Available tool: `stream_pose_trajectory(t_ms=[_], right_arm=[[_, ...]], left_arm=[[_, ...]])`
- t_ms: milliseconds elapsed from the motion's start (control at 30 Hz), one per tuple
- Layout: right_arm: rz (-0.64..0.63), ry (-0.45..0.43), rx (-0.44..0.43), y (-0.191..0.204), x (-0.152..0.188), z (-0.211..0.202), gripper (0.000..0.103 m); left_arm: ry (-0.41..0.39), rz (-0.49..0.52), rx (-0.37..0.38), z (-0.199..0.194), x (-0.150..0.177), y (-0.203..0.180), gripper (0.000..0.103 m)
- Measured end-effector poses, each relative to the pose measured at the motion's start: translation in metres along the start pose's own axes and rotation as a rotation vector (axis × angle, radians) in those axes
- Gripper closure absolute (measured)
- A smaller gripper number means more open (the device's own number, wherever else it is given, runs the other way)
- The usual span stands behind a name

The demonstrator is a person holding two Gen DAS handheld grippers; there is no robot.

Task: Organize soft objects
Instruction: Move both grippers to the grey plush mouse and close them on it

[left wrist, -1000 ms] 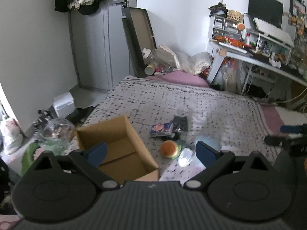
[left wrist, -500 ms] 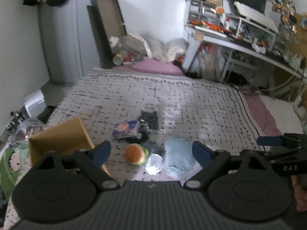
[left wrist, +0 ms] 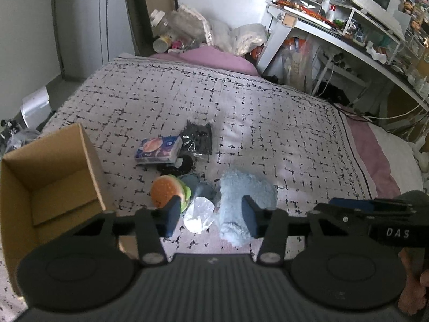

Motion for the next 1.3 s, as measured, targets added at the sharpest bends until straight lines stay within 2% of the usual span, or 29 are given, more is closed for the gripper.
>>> stream_pose_trajectory(t_ms=[67,233,433,600,733,933,1067,1300], right_arm=[[0.004,-0.004,-0.028,0.004,-0.003,0.004,0.069],[0.031,-0.009,-0.084,0.007,-0.007,0.009,0.08],[0.04,-0.006,-0.095,0.006,-0.009,0.011,0.08],[0.047,0.006,-0.102,0.006,-0.015,0.016,0.08],[0.038,0.018,-0.087,0.008,-0.023,0.017,0.08],[0.057,0.049,-0.062,0.0,-0.032,0.024,0.08],[0.106,0.111,-0.045,-0.013,-0.027,0.036,0.08],[0.132,0.204,0.024,-0.031,-0.018,0.041,0.08]], left_arm=[[0.012,-0.008,0.007,0.009,-0.003,-0.001,0.066],[0.024,-0.018,0.001,0.029,-0.009,0.0,0.077],[0.043,-0.069,-0.052,0.047,-0.008,0.007,0.078],[0.062,-0.068,-0.04,0.057,-0.001,-0.001,0.078],[0.049,-0.048,0.003,0.057,-0.001,-0.012,0.078],[0.07,-0.084,0.115,0.062,0.0,-0.024,0.078],[0.123,-0.095,0.143,0.073,0.009,-0.03,0.077],[0.124,-0.076,0.162,0.076,0.011,-0.038,0.077]])
Point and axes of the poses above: each gripper's, at about its wrist camera, not at the fingertips, and z roughly the way its jaws point, y to its left, x to its underside, the point moved 6 cm from there along z, roughly the way its jaws point
